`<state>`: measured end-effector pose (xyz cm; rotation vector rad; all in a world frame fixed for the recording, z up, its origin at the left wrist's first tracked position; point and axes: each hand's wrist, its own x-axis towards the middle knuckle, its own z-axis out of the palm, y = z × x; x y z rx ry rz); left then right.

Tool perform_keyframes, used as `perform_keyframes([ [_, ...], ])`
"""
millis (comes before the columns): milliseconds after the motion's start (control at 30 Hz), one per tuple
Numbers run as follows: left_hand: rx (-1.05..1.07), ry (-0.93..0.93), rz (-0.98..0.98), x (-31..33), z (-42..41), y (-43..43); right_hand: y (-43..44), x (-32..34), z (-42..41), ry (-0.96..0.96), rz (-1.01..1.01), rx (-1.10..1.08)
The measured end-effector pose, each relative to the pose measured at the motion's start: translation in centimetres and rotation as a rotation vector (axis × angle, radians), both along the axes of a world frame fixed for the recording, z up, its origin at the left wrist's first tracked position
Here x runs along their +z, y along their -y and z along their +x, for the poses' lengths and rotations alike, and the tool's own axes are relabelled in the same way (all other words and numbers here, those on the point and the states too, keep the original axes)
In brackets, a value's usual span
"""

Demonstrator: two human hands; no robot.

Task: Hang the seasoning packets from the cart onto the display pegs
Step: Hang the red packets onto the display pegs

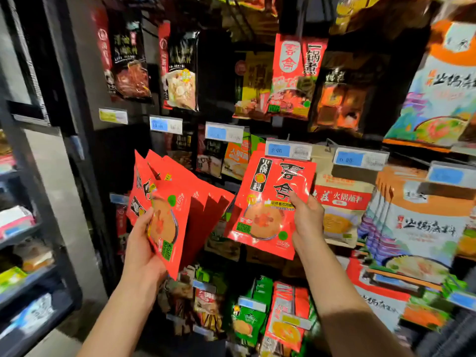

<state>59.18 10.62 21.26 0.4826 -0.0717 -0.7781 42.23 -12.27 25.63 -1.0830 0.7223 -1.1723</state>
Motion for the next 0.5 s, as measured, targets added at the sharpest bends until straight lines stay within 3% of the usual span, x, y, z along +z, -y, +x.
perform_keyframes([
  [500,-0.085,0.051,0.064,-0.9,4.6,0.5,0.6,1.5,2.4,-0.036,0.109,-0.133],
])
